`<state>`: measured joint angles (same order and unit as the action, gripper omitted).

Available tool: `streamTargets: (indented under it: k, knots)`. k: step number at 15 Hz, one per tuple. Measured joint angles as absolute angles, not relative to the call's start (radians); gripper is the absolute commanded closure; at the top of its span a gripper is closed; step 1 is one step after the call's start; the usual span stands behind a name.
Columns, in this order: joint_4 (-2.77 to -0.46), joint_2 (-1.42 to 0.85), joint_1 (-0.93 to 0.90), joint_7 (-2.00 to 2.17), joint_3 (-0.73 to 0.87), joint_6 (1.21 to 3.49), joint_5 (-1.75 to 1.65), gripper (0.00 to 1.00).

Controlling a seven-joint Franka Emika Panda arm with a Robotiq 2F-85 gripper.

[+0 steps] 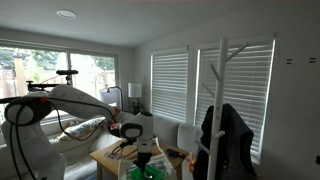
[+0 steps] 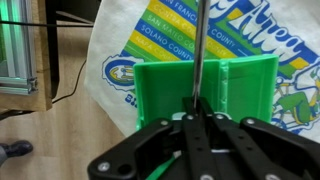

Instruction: Put the silver spoon in the green lunchbox

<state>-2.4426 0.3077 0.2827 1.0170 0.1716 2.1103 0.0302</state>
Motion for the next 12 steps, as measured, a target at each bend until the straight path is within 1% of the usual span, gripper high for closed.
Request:
streamTargets:
  k: [1, 3, 7, 10, 11, 12]
  knots:
    - [-2.442, 0.301, 0.284, 1.014, 0.173, 2.107, 0.03, 0.65]
    - [-2.442, 0.288, 0.285, 1.011, 0.175, 2.107, 0.03, 0.53]
    - [-2.435, 0.299, 0.285, 0.985, 0.178, 2.142, 0.056, 0.25]
    - [-2.434, 0.379, 0.285, 0.915, 0.19, 2.184, 0.098, 0.05]
    - [-2.435, 0.414, 0.286, 0.886, 0.198, 2.188, 0.114, 0.22]
    - [-2.434, 0.436, 0.288, 0.878, 0.2, 2.185, 0.117, 0.15]
